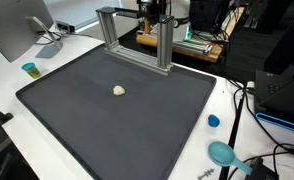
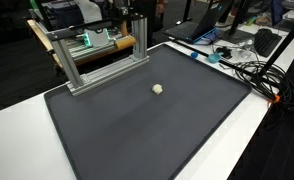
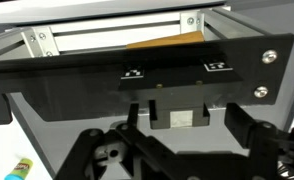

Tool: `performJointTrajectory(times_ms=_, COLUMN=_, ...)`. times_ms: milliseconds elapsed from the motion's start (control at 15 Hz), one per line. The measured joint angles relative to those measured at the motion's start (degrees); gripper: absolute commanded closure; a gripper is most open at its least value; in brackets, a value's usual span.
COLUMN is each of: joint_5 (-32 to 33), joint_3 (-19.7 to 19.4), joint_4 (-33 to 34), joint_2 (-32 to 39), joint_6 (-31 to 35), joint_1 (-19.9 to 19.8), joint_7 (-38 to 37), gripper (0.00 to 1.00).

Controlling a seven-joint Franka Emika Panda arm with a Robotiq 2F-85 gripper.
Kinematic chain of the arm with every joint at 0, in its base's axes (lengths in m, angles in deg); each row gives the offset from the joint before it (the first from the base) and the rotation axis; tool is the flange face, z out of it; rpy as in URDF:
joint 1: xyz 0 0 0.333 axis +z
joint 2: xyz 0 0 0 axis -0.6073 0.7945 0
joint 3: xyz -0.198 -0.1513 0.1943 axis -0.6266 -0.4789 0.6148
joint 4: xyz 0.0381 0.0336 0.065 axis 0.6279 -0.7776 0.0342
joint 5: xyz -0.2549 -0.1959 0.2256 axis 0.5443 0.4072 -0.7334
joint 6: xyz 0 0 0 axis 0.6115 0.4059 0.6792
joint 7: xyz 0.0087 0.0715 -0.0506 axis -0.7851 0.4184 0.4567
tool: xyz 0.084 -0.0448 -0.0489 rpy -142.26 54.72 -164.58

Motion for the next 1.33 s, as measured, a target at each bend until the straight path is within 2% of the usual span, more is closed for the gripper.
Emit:
performJointTrajectory(times_ms=67, joint_5=0.0, joint_3=0.2, joint_4=0.0, joint_2=-0.3, joint_6=0.0, joint_1=0.2, joint_7=0.0, gripper=0.18)
performJointTrajectory(times_ms=467, joint_5=0.1, joint_3=1.6, joint_4=0.0, joint_2=-0.3, joint_6=0.0, joint_1=0.3, joint_7=0.0, gripper=0.18)
performJointTrajectory(times_ms=600, joint_5=0.3, joint_3=1.7, joint_4=0.0, joint_2=-0.1, joint_6=0.1, joint_1=0.0, joint_7=-0.2, gripper=0.03)
performJointTrajectory(times_ms=667, joint_5=0.4, joint_3=1.7, joint_4=0.0, joint_2=0.0, joint_6=0.1, joint_1=-0.4, joint_7=-0.8, gripper=0.09)
performJointTrajectory(times_ms=733, joint_5=0.4, joint_3=1.6, joint_4=0.0, joint_2=0.2, joint_6=0.1, joint_1=-0.9, joint_7=-1.2, gripper=0.04)
performJointTrajectory(times_ms=1067, joint_5=0.4, joint_3=1.6, joint_4=0.0, joint_2=0.6, joint_6=0.1, joint_1=-1.8, joint_7=-1.3, gripper=0.00)
performJointTrajectory(times_ms=1267, joint_5=0.4, joint_3=1.6, joint_4=0.0, joint_2=0.6, joint_6=0.1, joint_1=-1.7, joint_7=-1.3, gripper=0.00)
performJointTrajectory(times_ms=1333, joint_5=0.4, joint_3=1.6, joint_4=0.0, joint_2=0.6, joint_6=0.1, joint_1=-1.7, joint_7=-1.2, gripper=0.06)
